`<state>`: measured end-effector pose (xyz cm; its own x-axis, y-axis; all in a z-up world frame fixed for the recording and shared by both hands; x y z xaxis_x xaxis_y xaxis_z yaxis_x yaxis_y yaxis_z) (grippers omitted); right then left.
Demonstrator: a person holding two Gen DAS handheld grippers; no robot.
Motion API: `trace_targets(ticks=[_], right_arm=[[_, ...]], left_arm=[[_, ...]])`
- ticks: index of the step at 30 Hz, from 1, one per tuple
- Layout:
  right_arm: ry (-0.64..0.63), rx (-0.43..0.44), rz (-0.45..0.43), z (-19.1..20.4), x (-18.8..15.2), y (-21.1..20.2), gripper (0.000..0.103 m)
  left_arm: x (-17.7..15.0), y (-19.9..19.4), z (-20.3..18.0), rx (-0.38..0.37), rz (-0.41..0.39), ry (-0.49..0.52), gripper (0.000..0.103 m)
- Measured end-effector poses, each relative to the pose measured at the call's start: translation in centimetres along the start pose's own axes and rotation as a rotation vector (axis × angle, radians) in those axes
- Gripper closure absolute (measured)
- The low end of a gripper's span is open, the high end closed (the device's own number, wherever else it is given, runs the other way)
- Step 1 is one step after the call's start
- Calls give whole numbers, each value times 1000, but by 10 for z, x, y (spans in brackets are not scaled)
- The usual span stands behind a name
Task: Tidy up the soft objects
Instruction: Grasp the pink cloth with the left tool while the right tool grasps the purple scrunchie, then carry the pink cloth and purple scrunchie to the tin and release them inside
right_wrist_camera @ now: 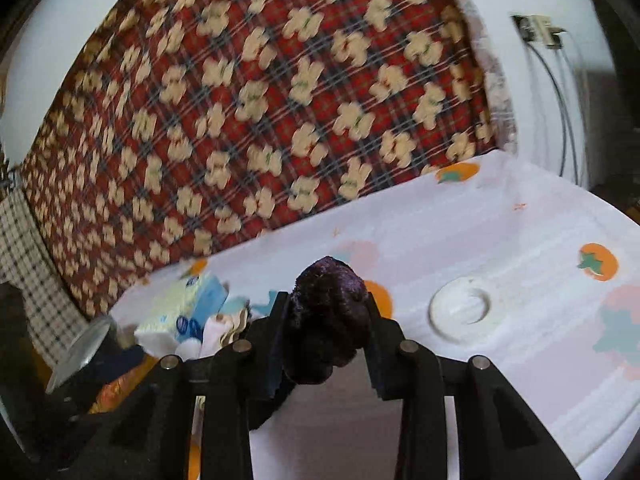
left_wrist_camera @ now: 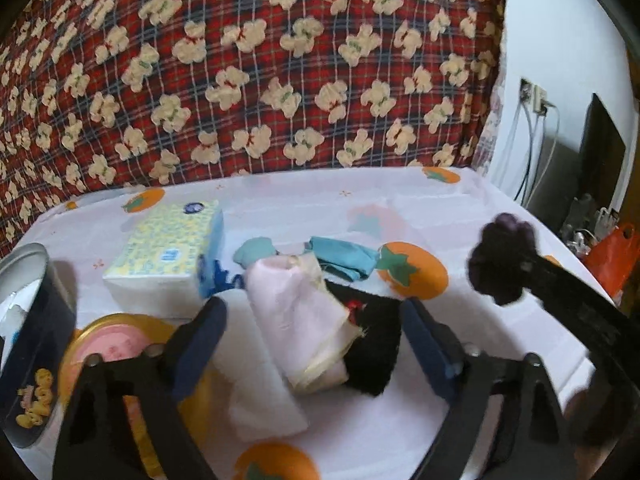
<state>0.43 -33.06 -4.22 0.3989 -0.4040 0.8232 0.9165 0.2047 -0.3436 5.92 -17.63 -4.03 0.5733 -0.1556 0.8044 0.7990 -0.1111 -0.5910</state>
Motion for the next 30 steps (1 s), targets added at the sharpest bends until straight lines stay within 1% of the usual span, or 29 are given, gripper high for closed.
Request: trace_targets(ticks=[2, 4, 7, 8, 10, 12, 13, 14, 15, 16, 17, 19, 20, 21, 22, 24, 26, 28, 30], right_arm=[[12, -5, -15, -3, 2, -3, 66], [21, -5, -22, -4, 2, -4, 66], [31, 3, -29, -6, 3, -5, 66], [33, 4, -29, -6, 3, -5, 66], [33, 4, -28, -6, 2, -5, 66], [39, 2, -28, -8, 2, -6, 66], [44, 3, -27, -8, 2, -5, 66], [49, 3, -26, -10, 1, -5, 66], [56, 1, -25, -11, 1, -5, 66], [60, -1, -26, -13, 1, -5, 66], [64, -3, -30, -14, 1, -5, 66], [67, -11, -41, -14, 1, -8, 66], [66, -14, -47, -14, 2, -8, 66], [61, -20, -57, -13, 2, -10, 66], [57, -25, -65, -13, 2, -12, 66], [39, -41, -91, -10, 3, -17, 66], [19, -57, -112, -6, 4, -21, 66], [-5, -78, -129, -2, 4, -24, 66], [-28, -94, -143, 2, 4, -26, 66]], left_arm=[[0, 15, -3, 29, 49, -24, 32], [-2, 30, -2, 44, 107, -63, 39], [-7, 49, 3, 85, 186, -115, 46], [-8, 52, 3, 95, 198, -120, 47], [-8, 53, 3, 92, 192, -130, 47], [-10, 54, 3, 63, 197, -136, 59], [-12, 55, 3, 39, 203, -145, 74], [-13, 57, 7, 13, 206, -165, 79], [-14, 56, 10, 0, 204, -182, 81], [-15, 55, 11, -17, 198, -195, 87], [-13, 55, 12, -42, 190, -203, 89], [-13, 49, 12, -91, 157, -214, 89], [-11, 43, 12, -119, 125, -218, 89], [-9, 33, 12, -155, 74, -221, 89], [-8, 28, 11, -176, 47, -219, 89], [-6, 11, 9, -262, -29, -210, 89], [-4, -2, 10, -295, -84, -199, 89], [-4, -13, 9, -310, -128, -186, 89], [-3, -20, 10, -319, -149, -176, 89]])
Point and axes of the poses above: each gripper's, at about its wrist camera, not at the fingertips, and y roughly the way its jaws point, z to its left, x to its top, the point moved 4 cm from there along y, roughly the way its jaws point, and after that the axes turned 7 degrees about x, right-handed, at the moved point
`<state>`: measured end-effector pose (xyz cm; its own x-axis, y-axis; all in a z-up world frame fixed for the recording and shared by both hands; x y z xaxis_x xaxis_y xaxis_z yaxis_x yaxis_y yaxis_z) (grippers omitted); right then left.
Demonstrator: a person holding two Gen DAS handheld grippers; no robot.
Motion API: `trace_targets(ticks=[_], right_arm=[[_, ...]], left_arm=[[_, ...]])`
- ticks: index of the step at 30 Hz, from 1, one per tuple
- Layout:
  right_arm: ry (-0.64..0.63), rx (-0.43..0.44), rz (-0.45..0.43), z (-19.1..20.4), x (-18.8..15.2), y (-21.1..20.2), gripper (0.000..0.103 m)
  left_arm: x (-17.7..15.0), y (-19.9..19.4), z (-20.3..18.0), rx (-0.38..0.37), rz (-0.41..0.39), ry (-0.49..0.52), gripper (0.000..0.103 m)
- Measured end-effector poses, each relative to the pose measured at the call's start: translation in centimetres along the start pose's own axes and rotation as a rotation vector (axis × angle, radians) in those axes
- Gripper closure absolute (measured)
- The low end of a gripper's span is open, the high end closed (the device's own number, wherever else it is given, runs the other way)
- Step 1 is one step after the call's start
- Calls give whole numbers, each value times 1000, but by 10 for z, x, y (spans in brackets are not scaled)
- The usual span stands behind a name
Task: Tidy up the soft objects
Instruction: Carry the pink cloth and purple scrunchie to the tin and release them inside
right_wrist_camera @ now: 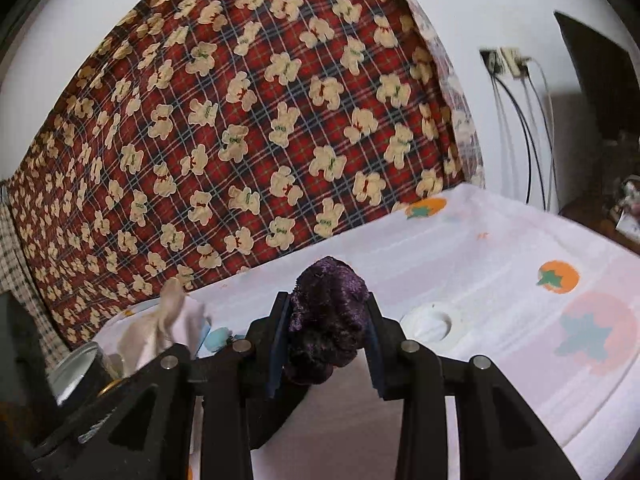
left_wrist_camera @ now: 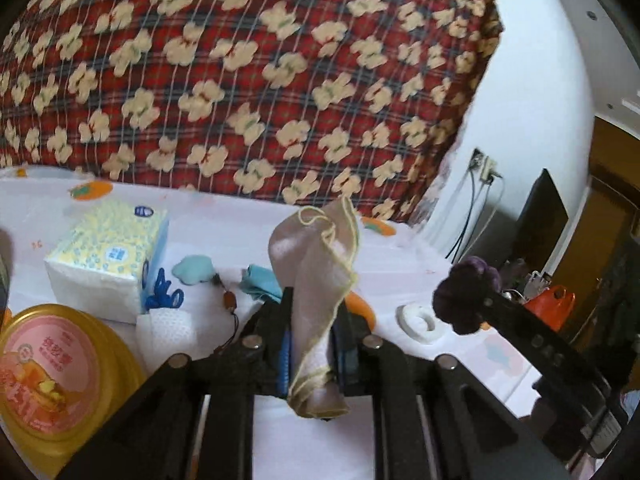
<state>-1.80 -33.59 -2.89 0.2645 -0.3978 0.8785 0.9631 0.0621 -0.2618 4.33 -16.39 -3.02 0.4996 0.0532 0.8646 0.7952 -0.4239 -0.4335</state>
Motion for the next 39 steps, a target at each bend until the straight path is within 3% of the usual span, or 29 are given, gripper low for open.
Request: trace_targets(ticks=[6, 28, 39], right_arm=[[-49, -29, -17, 7, 2, -2, 66], [-178, -159, -43, 27, -1, -9, 66], [-197, -133, -44, 58, -16, -18, 66]], left_arm=[[-2, -16, -1, -4, -29, 25, 89], [-8, -57, 36, -51, -20, -12, 89], [-7, -74, 61, -58, -25, -36, 89]])
Point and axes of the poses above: each gripper's, at about its wrist camera, not at the fingertips, and y roughly the way its jaws point, z to its left, x to its top, the point moved 4 cm from there along y, roughly the way its jaws point, and after that the axes turned 7 degrees about x, right-handed, at the moved point
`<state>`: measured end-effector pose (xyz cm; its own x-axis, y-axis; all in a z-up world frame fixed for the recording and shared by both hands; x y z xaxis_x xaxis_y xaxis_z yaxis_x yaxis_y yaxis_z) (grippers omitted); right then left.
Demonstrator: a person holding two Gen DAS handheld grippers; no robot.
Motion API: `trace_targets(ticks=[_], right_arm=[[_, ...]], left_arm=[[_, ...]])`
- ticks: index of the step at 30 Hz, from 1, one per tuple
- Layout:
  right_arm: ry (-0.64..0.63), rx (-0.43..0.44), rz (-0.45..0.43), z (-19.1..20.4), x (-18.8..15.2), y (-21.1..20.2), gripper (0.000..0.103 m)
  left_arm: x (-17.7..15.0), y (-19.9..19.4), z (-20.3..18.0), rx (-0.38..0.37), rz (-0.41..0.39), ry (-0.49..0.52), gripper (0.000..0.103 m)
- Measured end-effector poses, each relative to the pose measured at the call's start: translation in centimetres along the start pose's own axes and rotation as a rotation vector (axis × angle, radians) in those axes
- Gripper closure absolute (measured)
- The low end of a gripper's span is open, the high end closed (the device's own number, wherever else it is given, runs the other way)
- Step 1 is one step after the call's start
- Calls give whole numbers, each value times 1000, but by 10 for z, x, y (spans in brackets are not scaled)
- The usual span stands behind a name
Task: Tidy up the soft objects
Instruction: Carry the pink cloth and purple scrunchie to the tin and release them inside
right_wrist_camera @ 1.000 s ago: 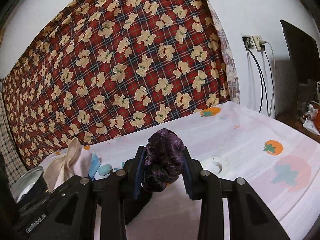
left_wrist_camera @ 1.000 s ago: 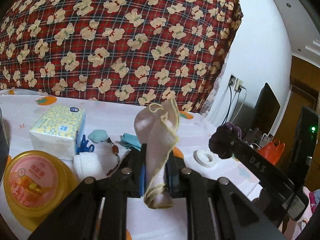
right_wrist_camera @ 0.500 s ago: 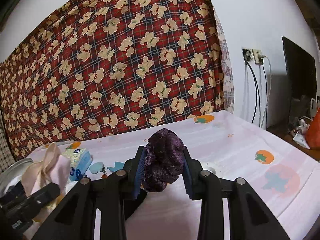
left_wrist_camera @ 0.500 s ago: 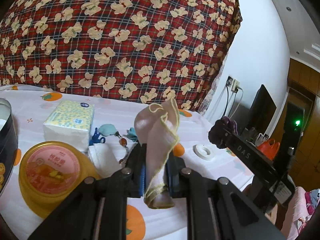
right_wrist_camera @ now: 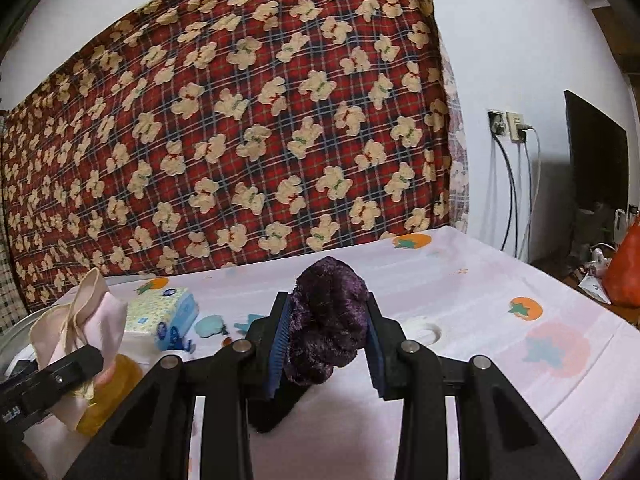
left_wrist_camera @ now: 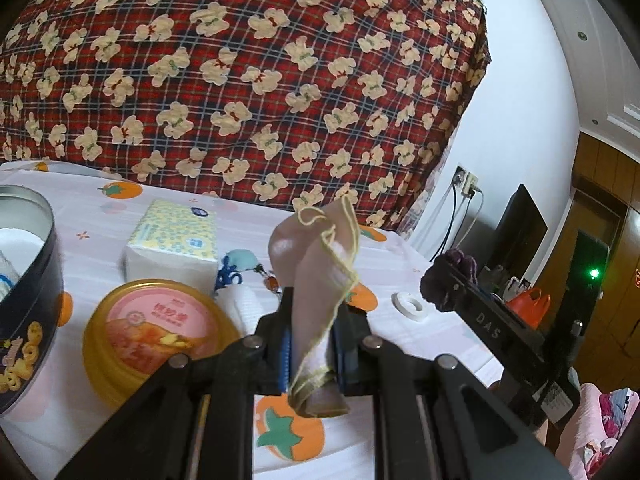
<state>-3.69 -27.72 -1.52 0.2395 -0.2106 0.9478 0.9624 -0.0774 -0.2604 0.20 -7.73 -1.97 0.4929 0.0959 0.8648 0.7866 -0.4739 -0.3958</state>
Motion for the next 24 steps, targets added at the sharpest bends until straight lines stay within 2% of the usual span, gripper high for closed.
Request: trace_targets(ticks=[14, 24], right_arm=[[-20, 123, 30, 65, -16, -3, 66], [-52, 243, 58, 129, -25, 3, 66]], left_arm=[[2, -24, 44, 69, -23, -13, 89], [12, -46, 86, 166, -69, -19, 89]])
Point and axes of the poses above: each gripper's, at about its wrist camera, not at the fingertips, and y roughly the way its jaws point, z to its left, x to its top, the point moved 4 cm from there along y, roughly the way its jaws point, and after that the axes turned 7 degrees about x, right-handed, at the moved point
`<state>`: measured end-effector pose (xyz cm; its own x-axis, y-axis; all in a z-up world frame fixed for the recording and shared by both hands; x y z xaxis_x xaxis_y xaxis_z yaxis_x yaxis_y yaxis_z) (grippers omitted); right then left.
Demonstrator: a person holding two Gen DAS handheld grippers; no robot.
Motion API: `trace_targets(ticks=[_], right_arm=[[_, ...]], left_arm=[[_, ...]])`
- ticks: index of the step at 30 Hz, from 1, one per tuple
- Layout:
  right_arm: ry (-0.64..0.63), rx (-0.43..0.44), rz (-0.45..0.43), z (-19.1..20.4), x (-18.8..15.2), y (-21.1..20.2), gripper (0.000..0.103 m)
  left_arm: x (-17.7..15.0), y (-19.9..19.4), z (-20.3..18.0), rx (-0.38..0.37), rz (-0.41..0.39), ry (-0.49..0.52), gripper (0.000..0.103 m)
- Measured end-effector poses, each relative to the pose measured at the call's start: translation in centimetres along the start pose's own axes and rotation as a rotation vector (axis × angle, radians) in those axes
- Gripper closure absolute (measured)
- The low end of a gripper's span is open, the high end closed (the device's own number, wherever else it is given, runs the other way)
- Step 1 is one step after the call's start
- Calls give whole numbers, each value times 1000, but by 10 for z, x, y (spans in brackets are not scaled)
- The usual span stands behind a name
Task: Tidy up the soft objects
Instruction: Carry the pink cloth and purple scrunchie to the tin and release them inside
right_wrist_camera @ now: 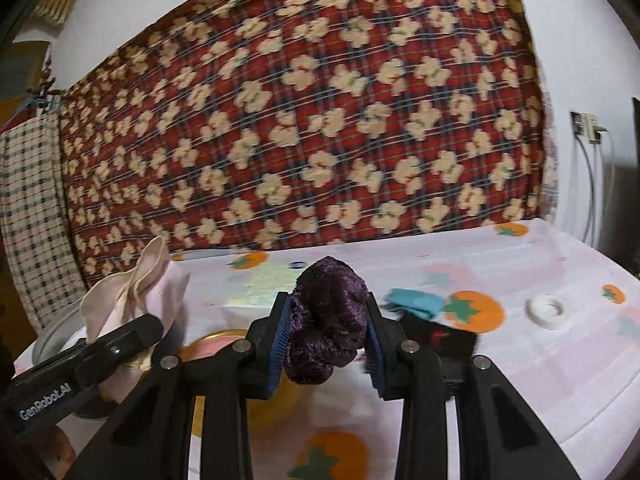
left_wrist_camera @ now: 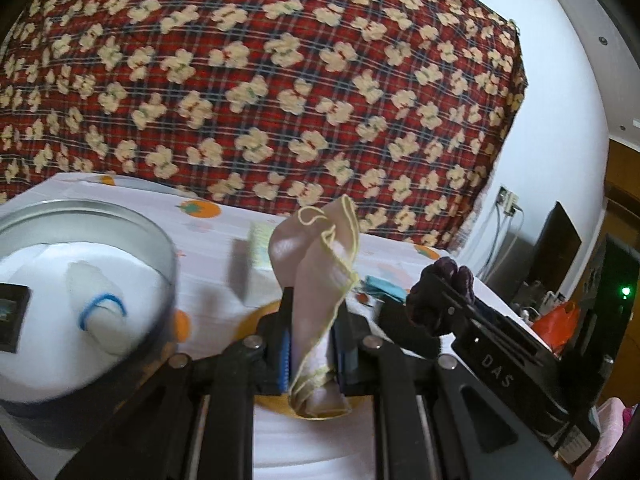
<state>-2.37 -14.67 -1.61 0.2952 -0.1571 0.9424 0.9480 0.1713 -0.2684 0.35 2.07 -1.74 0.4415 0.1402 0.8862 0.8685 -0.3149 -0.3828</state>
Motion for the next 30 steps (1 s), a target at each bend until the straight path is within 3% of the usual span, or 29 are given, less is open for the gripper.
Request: trace_targets(ticks=[15, 23, 30], right_arm=[[-66, 191, 7, 105, 6, 37, 66], [-83, 256, 13, 149, 8, 66, 66], [-50, 301, 64, 176, 7, 100, 66]], left_arm=[[15, -12, 88, 187, -19, -57, 89], [23, -16, 137, 363, -23, -48, 89], [23, -15, 170, 457, 3, -48, 89]])
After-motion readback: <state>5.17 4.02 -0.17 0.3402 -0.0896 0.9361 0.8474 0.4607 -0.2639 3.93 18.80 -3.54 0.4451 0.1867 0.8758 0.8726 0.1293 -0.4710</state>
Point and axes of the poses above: each gripper's, at about its wrist camera, not at the fingertips, and y roughly the way its jaws point, z to its left, x to its top, the point moved 4 cm from there along y, roughly the way its jaws point, and after that the axes turned 7 degrees about x, right-handed, at the moved point
